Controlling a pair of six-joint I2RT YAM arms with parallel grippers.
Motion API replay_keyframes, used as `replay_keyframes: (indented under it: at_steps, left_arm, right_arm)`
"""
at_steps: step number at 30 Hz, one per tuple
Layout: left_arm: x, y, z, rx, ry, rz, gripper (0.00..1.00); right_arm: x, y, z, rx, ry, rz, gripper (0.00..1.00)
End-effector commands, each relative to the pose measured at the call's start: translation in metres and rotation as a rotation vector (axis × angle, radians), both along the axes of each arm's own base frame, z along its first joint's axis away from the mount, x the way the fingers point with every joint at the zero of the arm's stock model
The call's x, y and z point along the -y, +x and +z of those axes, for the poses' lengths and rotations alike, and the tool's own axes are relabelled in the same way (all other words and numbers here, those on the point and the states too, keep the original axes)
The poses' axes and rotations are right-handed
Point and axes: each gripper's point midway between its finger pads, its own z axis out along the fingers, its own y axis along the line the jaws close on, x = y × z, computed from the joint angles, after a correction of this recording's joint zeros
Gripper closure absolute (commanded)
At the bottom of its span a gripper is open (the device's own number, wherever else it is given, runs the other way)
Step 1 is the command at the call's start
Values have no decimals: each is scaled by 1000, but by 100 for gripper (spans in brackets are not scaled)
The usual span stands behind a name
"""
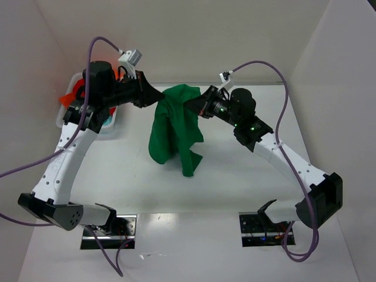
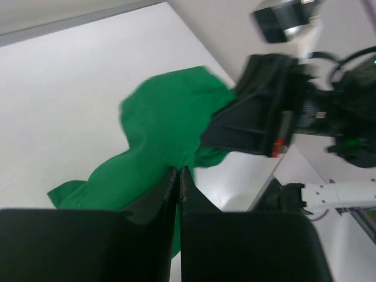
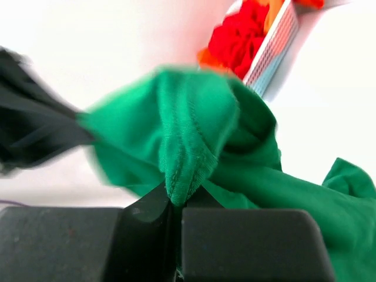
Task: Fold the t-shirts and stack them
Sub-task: Move the tshirt to the center of the board
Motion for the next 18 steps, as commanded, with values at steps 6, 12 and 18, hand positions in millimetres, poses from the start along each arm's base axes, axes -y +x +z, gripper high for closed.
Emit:
replay_keyframes:
  at_steps: [6, 12, 18]
  left_arm:
    - [-43, 29, -20, 53, 101, 297, 89]
    - [-60, 19, 12, 138, 77, 374, 87]
    - [-54, 11, 23, 180, 57, 330, 81]
  right_arm:
    - [51, -35, 155, 327, 59, -147, 100]
    - [87, -33, 189, 361, 54, -288, 100]
    - [116, -46, 222, 427, 87, -355, 100]
